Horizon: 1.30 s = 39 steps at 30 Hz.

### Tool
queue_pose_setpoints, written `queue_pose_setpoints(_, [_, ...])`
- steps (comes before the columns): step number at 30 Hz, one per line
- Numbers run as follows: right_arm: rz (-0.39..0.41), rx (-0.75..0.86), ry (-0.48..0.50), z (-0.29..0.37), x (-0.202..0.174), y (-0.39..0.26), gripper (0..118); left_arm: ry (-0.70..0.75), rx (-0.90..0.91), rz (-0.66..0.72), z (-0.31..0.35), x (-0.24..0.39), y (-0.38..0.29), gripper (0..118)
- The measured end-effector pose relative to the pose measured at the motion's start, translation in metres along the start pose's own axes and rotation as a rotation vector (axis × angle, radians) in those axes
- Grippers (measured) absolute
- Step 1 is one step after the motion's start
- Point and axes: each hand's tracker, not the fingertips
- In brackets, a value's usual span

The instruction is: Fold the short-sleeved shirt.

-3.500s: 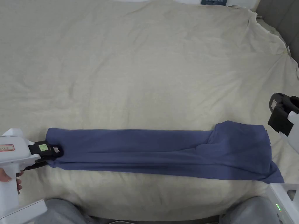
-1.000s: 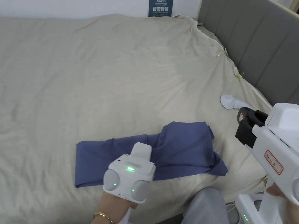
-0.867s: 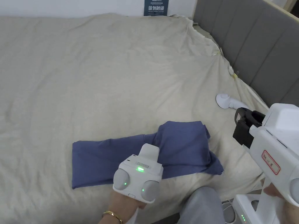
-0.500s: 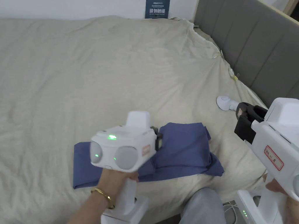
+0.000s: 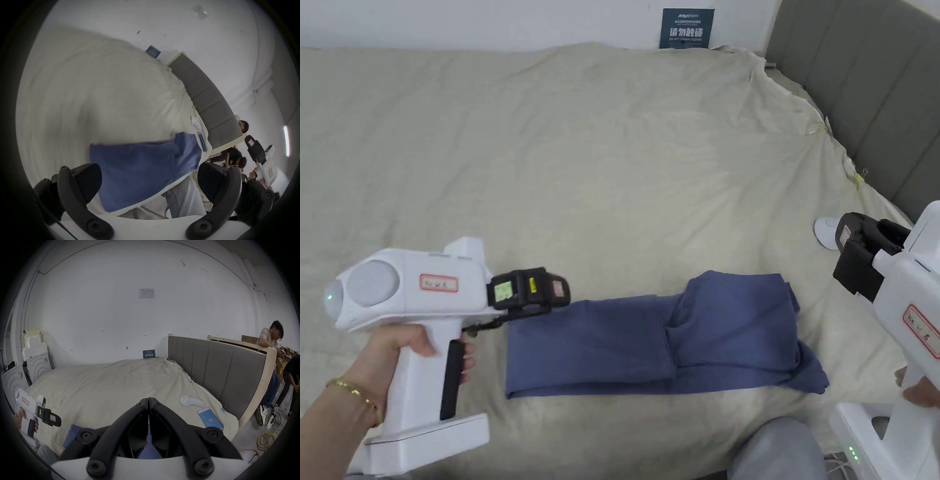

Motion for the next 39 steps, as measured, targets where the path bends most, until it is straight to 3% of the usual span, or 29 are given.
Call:
queue_pose_setpoints(3, [0.016,-0.006,0.004,0.0,-0.004,0.0,0,0.033,0.0,0.081,-0.007,-0.029,-0.012,118])
queue_pose_setpoints(8, [0.019,-0.029,-0.008,-0.005,-0.005,-0.001,0,-0.081,-0.008,0.305,-0.023,-0.064,-0.028,118])
queue_pose_setpoints(13, [0.021,-0.053,-0.02,-0.009,-0.007,-0.003,0,-0.161,0.018,0.31,-0.032,-0.066,-0.027,117])
queue_pose_setpoints(15, [0.023,-0.061,-0.021,-0.01,-0.008,-0.004,0,-0.187,0.0,0.306,-0.038,-0.062,-0.022,112])
queue_pose_setpoints(17, [0.026,-0.066,-0.023,-0.011,-0.009,-0.005,0,-0.178,-0.028,0.273,-0.043,-0.055,-0.019,85])
queue_pose_setpoints(18, [0.027,-0.068,-0.024,-0.011,-0.01,-0.005,0,-0.124,-0.042,0.231,-0.046,-0.051,-0.018,63])
queue_pose_setpoints(19, [0.027,-0.069,-0.024,-0.011,-0.01,-0.005,0,-0.062,-0.052,0.17,-0.047,-0.047,-0.017,23])
queue_pose_setpoints(20, [0.028,-0.07,-0.025,-0.011,-0.01,-0.005,0,0.015,-0.062,0.121,-0.05,-0.044,-0.016,16])
queue_pose_setpoints(21, [0.034,-0.071,-0.027,-0.011,-0.01,-0.006,0,0.082,-0.079,0.091,-0.054,-0.043,-0.017,16])
queue_pose_setpoints(23, [0.048,-0.077,-0.033,-0.011,-0.01,-0.007,0,0.029,-0.069,0.11,-0.054,-0.033,-0.016,15])
queue_pose_setpoints(28, [0.045,-0.079,-0.029,-0.012,-0.008,-0.009,0,0.21,-0.099,0.091,-0.054,-0.002,-0.005,10])
queue_pose_setpoints(33, [0.043,-0.073,-0.01,-0.013,-0.008,-0.009,0,0.191,0.0,0.118,-0.01,0.01,0.006,9])
queue_pose_setpoints(39, [0.038,-0.061,0.02,-0.014,-0.012,-0.011,0,0.497,0.119,0.143,0.066,-0.01,0.016,9])
